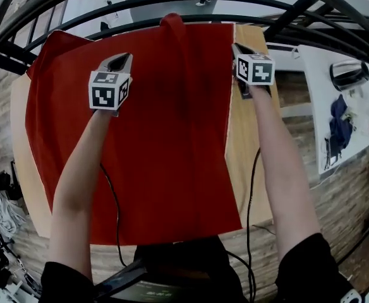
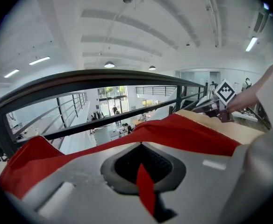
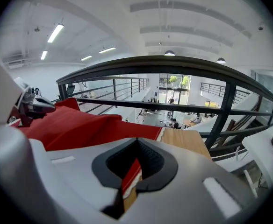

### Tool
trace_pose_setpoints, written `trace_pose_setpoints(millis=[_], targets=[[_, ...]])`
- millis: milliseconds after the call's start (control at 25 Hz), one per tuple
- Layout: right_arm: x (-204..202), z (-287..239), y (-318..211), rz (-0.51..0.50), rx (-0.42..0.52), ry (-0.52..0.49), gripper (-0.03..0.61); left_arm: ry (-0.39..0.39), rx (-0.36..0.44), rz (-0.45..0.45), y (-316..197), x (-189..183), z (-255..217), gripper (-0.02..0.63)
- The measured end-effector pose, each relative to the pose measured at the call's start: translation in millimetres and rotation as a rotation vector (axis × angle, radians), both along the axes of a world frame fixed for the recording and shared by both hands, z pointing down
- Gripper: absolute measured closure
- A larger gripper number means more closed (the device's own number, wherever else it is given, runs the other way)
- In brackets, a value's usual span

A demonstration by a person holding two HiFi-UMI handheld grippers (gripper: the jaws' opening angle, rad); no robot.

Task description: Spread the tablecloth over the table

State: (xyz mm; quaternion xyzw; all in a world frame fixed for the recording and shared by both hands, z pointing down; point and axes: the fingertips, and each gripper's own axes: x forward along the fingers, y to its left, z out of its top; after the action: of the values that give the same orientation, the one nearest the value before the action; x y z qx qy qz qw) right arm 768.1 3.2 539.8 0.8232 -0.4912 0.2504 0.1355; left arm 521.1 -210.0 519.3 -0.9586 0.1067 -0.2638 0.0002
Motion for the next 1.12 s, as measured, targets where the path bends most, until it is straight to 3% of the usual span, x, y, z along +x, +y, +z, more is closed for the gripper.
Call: trace_pose_setpoints(millis=[240, 280, 360, 520, 680, 800, 840, 1120], targets=[[36, 23, 10, -0.039, -0.043, -0.034, 0.566, -0.032, -0.061, 0.012, 59, 66, 30, 0.607], [41, 25, 6, -0.045, -0.042, -0.040, 0.545, -0.038, -0.064, 0.008, 65, 74, 35, 0.607], [47, 31, -8, -0.071, -0.035, -0.061, 0.442, -0.053, -0.065, 0.012, 77, 90, 45, 0.606], [47, 48, -28, -0.145, -0.114, -0.073, 0.353, -0.070, -0.077, 0.017, 91, 108, 54, 0.581], [47, 57, -30, -0.168, -0.197, -0.124, 0.359, -0.102, -0.103, 0.002, 90, 109, 62, 0.582], [54, 57, -26, -0.156, -0.206, -0.161, 0.538, -0.113, -0.117, -0.013, 87, 108, 64, 0.592], [57, 56, -25, -0.163, -0.217, -0.154, 0.545, -0.117, -0.123, -0.015, 86, 108, 65, 0.592], [118, 50, 8, -0.234, -0.448, 0.105, 0.561, -0.143, -0.141, -0.013, 88, 119, 64, 0.589]])
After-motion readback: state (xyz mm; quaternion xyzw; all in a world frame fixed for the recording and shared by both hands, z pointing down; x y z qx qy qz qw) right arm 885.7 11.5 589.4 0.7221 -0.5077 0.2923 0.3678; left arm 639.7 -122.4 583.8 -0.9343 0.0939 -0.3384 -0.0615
